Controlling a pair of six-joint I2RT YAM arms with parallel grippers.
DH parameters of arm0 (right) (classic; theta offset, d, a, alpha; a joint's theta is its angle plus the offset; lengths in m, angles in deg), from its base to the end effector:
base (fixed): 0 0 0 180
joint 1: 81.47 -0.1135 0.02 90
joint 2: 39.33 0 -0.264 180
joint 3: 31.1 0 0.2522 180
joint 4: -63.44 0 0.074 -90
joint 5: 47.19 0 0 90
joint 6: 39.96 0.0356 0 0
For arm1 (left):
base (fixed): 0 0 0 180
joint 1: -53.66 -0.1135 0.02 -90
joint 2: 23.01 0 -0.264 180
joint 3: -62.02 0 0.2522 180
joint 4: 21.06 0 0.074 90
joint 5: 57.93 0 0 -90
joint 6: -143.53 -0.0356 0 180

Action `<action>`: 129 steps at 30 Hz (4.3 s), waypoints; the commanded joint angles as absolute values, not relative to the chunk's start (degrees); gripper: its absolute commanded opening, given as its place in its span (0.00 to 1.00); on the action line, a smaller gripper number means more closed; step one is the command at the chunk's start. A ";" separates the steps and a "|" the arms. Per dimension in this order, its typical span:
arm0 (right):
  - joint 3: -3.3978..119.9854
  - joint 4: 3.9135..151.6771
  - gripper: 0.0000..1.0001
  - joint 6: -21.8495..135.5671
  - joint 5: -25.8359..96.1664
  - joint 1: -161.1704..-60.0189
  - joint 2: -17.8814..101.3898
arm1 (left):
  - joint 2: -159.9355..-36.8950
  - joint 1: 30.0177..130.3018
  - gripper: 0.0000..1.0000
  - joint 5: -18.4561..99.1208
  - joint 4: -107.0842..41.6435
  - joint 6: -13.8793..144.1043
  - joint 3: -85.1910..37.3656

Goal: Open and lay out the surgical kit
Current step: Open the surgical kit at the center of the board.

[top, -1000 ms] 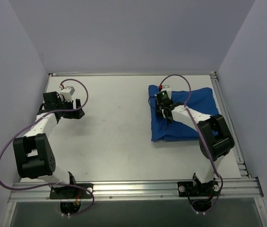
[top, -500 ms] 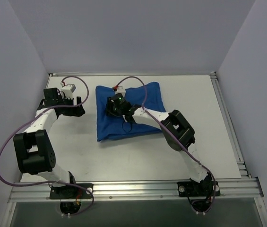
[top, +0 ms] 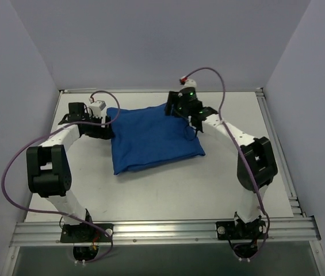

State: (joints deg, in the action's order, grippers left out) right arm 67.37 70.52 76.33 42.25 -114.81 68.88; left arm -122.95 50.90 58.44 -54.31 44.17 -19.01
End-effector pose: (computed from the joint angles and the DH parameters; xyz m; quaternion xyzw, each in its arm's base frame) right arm 0.3807 0.2509 0.2899 -0.0523 0.8012 0.2998 0.5152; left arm 0.3695 0.0020 0.2082 0.1269 0.9153 -0.1812 0.3367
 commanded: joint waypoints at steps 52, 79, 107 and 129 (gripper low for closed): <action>25.46 73.42 0.51 70.17 32.17 -84.63 33.01 | -137.53 109.03 0.61 36.99 -68.40 29.63 -48.24; 26.86 70.87 0.48 72.46 31.46 -88.13 36.87 | -127.70 87.11 0.02 45.60 -68.58 46.49 -52.83; 73.71 81.86 0.60 46.27 55.54 -142.18 76.85 | -107.82 21.67 0.02 39.82 -45.64 37.99 -7.39; 79.16 81.51 0.20 40.55 71.81 -146.33 84.86 | -112.39 19.65 0.02 43.32 -45.28 38.06 -9.66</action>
State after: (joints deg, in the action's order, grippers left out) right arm 77.33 82.08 41.60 68.43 -147.09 84.07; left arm -112.09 20.06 41.22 -46.35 37.87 -7.16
